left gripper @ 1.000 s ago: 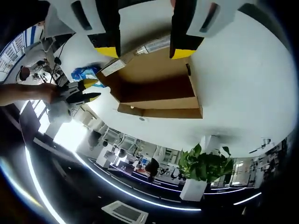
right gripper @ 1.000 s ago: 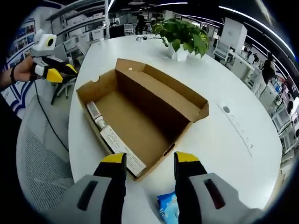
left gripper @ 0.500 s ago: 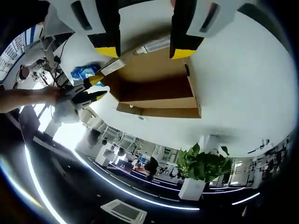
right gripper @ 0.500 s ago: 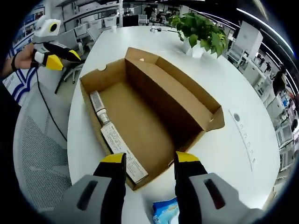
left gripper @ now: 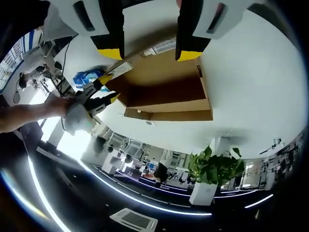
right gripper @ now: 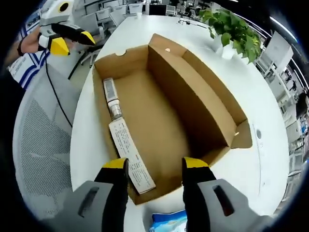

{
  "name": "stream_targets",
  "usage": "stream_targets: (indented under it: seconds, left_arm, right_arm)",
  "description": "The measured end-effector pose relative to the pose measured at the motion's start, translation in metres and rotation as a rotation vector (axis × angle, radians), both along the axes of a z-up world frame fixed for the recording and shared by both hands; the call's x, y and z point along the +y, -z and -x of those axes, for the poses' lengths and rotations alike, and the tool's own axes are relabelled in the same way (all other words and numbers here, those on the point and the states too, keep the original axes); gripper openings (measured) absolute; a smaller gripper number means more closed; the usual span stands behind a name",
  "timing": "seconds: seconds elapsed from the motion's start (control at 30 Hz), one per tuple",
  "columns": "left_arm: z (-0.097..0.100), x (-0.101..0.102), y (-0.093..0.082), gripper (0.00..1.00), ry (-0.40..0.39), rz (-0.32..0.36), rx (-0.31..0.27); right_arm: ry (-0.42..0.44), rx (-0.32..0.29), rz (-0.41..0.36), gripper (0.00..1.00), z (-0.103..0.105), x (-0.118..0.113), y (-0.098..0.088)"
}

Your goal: Operate the shoe box by opening the lid, removing the specified soft item, and placing it in the target area until the item is outside and the box remains undamaged.

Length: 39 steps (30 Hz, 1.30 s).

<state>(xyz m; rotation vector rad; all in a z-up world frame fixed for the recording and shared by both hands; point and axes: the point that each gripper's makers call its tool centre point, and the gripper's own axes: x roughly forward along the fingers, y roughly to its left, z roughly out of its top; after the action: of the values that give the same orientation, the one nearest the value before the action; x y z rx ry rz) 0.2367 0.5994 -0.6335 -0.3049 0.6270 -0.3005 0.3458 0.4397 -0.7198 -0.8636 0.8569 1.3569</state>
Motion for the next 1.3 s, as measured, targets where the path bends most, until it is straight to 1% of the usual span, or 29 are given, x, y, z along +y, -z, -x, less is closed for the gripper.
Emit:
stream_targets:
  seconds: [0.03,0.17,0.2,0.3,0.47,0.67,0.8,0.87,0.93,1.0,1.1,1.2,1.3]
  left_arm:
    - [0.0,0.0,0.001,0.43,-0.001,0.001,0.0]
    - [0.0,0.001,0.004,0.43,-0.006,0.006,0.004]
    - [0.0,0.001,0.005,0.43,-0.007,0.007,0.004]
    - [-0.001,0.001,0.007,0.43,-0.012,0.01,0.007]
    - [-0.005,-0.001,0.006,0.43,-0.011,0.008,0.005]
    - [-0.009,-0.004,0.005,0.43,-0.005,0.005,0.001]
    - [-0.011,-0.005,0.005,0.44,-0.001,0.002,0.001]
    - [-0.012,-0.005,0.004,0.44,-0.004,0.003,0.0]
    - [-0.012,-0.004,0.004,0.44,-0.007,0.002,0.0]
    - [-0.012,-0.003,0.005,0.44,-0.008,-0.001,0.002]
    - [-0.012,-0.005,0.005,0.44,-0.006,0.0,0.004]
    - [-0.013,-0.006,0.005,0.44,-0.004,-0.002,0.004]
    - [-0.014,-0.006,0.006,0.44,-0.003,-0.001,0.006]
  right_arm:
    - [-0.002,0.007,-0.004,0.38,-0.001,0.002,0.0]
    - [-0.029,0.049,0.016,0.4,-0.003,0.007,0.005]
    - [-0.034,0.052,0.02,0.4,-0.002,0.007,0.006]
    - [-0.089,0.057,0.044,0.41,0.0,0.009,0.008]
    - [-0.106,0.065,0.056,0.44,-0.002,0.011,0.01]
    - [-0.072,0.055,0.054,0.49,-0.011,0.009,0.01]
    - [-0.055,0.037,0.048,0.52,-0.018,0.008,0.009]
    - [-0.044,0.032,0.04,0.51,-0.022,0.009,0.008]
    - [-0.042,0.03,0.037,0.48,-0.023,0.01,0.008]
    - [-0.068,0.025,0.041,0.46,-0.02,0.011,0.007]
    - [-0.103,0.034,0.044,0.48,-0.013,0.013,0.009]
    - [-0.129,0.068,0.033,0.5,-0.003,0.018,0.009]
    - [-0.153,0.083,0.025,0.48,0.004,0.024,0.008]
